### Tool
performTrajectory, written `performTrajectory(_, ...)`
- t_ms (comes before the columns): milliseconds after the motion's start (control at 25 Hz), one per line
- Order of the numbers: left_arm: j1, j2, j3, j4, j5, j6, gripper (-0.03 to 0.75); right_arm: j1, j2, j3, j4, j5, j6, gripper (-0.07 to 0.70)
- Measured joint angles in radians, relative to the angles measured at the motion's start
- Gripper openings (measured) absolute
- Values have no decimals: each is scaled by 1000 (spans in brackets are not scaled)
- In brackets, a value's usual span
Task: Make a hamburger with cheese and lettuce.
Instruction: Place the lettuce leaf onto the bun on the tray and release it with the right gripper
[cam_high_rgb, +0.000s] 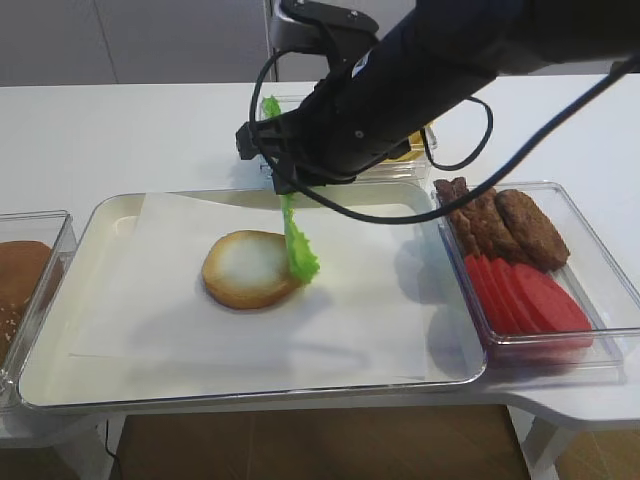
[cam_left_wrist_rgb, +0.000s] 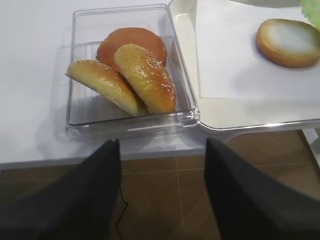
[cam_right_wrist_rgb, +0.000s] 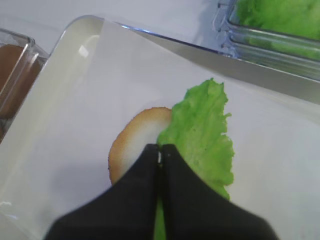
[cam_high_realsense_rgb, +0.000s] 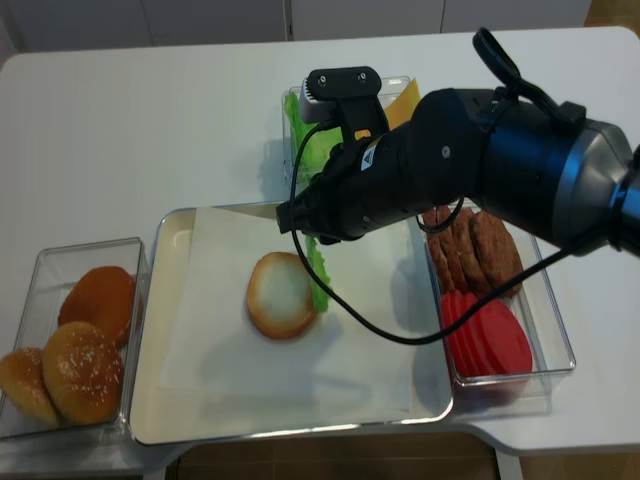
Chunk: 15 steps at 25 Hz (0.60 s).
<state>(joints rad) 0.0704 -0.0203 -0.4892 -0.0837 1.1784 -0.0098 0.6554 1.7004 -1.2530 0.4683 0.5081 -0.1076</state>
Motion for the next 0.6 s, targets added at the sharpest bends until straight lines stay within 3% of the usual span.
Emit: performTrajectory(600, 0, 0, 0, -2, 0, 0, 403, 34, 48, 0, 157, -11, -90, 1)
